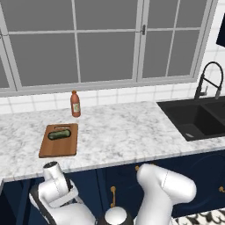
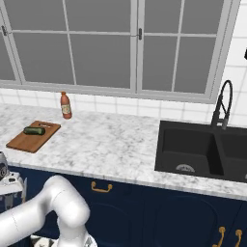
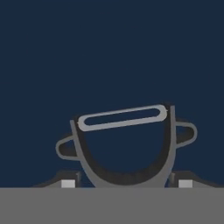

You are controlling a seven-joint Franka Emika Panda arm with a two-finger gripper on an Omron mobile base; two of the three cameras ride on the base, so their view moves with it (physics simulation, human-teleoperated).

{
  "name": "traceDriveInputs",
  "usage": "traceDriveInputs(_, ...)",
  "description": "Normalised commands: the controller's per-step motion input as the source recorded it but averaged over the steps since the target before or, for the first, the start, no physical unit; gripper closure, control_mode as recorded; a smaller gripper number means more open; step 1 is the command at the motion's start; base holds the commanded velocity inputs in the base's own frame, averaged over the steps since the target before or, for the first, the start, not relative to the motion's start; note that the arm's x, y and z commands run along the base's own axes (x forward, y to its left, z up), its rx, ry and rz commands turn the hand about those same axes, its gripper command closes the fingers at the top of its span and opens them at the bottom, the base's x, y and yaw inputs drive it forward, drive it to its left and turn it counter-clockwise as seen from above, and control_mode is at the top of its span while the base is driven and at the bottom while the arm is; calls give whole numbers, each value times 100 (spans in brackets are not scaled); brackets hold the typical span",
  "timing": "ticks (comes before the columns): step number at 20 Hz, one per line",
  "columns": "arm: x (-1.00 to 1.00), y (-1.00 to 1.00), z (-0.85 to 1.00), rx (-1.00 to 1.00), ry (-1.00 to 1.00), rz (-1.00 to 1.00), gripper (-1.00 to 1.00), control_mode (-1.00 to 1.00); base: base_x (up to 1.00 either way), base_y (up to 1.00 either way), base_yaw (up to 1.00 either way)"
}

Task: Place the appropriate cutting tool for cutting the cucumber skin on the cutting board.

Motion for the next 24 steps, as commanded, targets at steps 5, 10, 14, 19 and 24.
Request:
traceDriveInputs(5,-26,19,-15,1,5,2,100,-100,0,0,0)
traceDriveInputs(10,-63,8,0,3,-2,0,100,-100,0,0,0)
traceDriveInputs(14,-52,0,63,1,-19,0,100,-100,0,0,0)
traceDriveInputs(19,-68,-14,100,0,-21,0,100,-100,0,0,0)
traceDriveInputs(24,-48,-6,100,0,-9,0,100,-100,0,0,0)
